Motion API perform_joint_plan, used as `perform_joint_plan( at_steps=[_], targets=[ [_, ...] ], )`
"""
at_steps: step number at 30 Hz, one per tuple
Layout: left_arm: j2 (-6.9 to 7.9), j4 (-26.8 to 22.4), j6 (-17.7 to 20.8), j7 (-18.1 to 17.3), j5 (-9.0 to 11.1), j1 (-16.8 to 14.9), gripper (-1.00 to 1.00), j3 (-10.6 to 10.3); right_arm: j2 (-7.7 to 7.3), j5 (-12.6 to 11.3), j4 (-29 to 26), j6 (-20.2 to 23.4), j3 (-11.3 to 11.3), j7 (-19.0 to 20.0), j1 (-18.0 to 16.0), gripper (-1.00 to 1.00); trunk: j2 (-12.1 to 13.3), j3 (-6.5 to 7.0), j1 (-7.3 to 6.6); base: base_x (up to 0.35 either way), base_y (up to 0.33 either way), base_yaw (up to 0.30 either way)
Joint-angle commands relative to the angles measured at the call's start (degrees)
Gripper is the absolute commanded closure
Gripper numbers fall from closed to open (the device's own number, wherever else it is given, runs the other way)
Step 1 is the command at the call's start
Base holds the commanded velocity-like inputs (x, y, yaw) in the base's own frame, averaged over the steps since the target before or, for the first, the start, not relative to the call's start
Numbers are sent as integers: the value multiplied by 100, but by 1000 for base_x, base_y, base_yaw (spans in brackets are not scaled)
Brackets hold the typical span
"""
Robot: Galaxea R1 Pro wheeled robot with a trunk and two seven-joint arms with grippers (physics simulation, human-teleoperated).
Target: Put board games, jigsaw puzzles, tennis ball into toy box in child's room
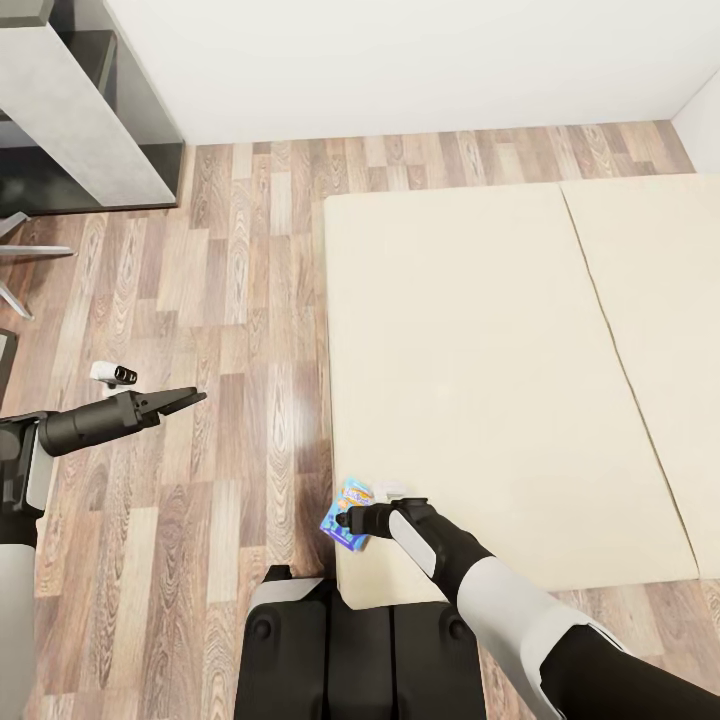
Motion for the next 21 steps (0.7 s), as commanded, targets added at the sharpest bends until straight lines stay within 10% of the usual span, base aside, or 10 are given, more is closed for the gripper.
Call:
perform_joint_plan(
  at_steps=[1,21],
  targets=[
    [2,-1,61,-25,-6,0,-100,0,0,-27,-1,18,18,-24,-4,-100,-9,-6,3,0,0,0],
    [3,-1,61,-25,-6,-2,-100,0,0,-79,-8,87,3,-21,-4,-100,-9,-6,3,0,0,0]
  ],
)
